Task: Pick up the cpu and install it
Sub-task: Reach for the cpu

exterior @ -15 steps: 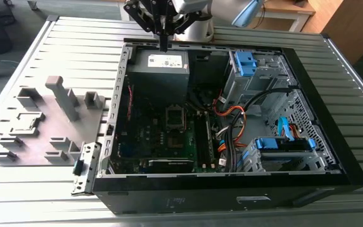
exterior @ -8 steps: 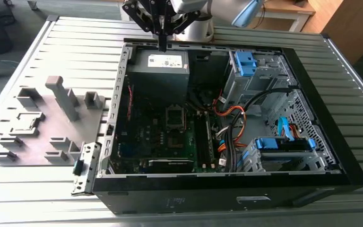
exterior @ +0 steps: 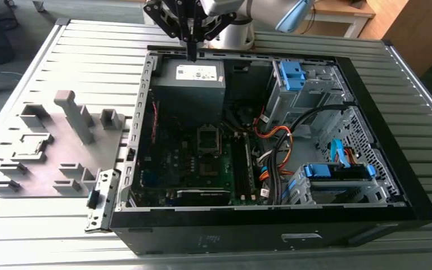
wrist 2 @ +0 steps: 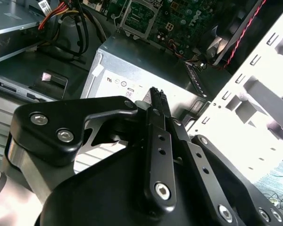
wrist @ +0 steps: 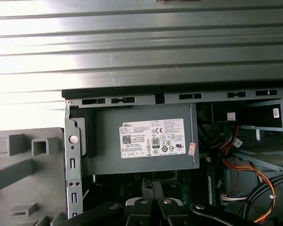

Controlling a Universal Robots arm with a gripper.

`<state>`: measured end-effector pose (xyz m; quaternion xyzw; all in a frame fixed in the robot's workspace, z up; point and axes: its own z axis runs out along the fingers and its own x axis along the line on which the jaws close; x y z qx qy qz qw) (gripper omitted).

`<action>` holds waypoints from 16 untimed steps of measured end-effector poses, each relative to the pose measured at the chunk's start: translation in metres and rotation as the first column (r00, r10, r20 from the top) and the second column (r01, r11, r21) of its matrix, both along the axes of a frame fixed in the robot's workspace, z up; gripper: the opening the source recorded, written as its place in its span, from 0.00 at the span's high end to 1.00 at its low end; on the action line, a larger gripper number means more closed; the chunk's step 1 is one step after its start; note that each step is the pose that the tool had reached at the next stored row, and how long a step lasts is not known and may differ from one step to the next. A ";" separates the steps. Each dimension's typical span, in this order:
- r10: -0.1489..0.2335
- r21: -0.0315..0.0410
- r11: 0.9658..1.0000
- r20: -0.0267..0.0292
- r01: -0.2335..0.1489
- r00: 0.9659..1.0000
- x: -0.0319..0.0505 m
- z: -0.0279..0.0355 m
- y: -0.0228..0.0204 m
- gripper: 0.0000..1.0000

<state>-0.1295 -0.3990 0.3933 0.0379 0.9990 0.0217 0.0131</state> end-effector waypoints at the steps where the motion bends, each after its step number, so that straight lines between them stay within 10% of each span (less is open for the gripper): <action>1: 0.000 0.000 1.000 0.000 0.000 1.000 -0.0007 0.0000 0.0000 0.89; 16: 0.000 0.000 1.000 0.000 0.000 1.000 -0.0082 0.0000 0.0001 0.89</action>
